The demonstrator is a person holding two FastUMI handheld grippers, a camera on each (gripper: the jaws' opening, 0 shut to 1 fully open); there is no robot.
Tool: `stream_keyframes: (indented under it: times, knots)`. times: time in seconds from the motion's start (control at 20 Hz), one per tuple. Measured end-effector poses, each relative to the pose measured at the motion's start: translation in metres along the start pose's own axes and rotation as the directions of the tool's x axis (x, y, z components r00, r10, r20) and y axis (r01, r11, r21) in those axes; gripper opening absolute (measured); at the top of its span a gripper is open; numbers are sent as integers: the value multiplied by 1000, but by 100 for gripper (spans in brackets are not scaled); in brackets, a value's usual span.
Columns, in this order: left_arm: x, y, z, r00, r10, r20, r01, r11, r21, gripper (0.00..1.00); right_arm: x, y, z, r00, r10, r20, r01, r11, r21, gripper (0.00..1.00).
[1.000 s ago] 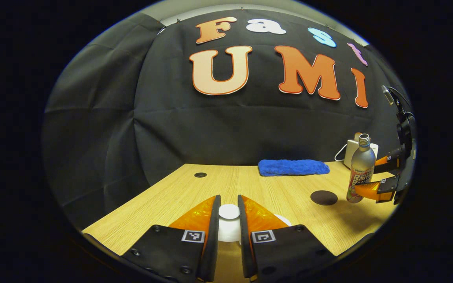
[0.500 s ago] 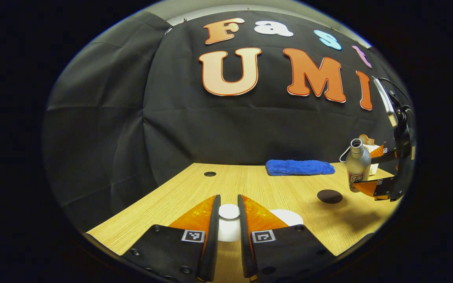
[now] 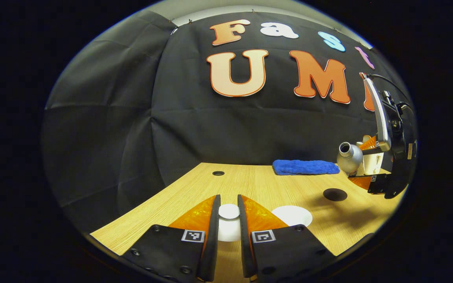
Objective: Open the teacup lid with one hand, grasp the water bottle and pour water into the teacup with the other hand; after pouring, place the water bottle on the coaster and then close the teacup lid.
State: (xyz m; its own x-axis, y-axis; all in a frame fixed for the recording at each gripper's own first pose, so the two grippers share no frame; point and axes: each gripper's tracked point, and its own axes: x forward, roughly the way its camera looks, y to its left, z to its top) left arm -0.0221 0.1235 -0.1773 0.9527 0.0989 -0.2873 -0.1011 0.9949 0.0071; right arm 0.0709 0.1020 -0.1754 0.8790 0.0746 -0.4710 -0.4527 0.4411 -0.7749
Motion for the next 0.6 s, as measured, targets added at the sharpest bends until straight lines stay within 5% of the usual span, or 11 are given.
stream_keyframes:
  times: [0.6]
  knots:
    - [-4, 23, -5, 1000, 25, 0, -25, 1000, -12, 29, -11, 8, 14, 997, -49, 64, 61, 975, -214, 77]
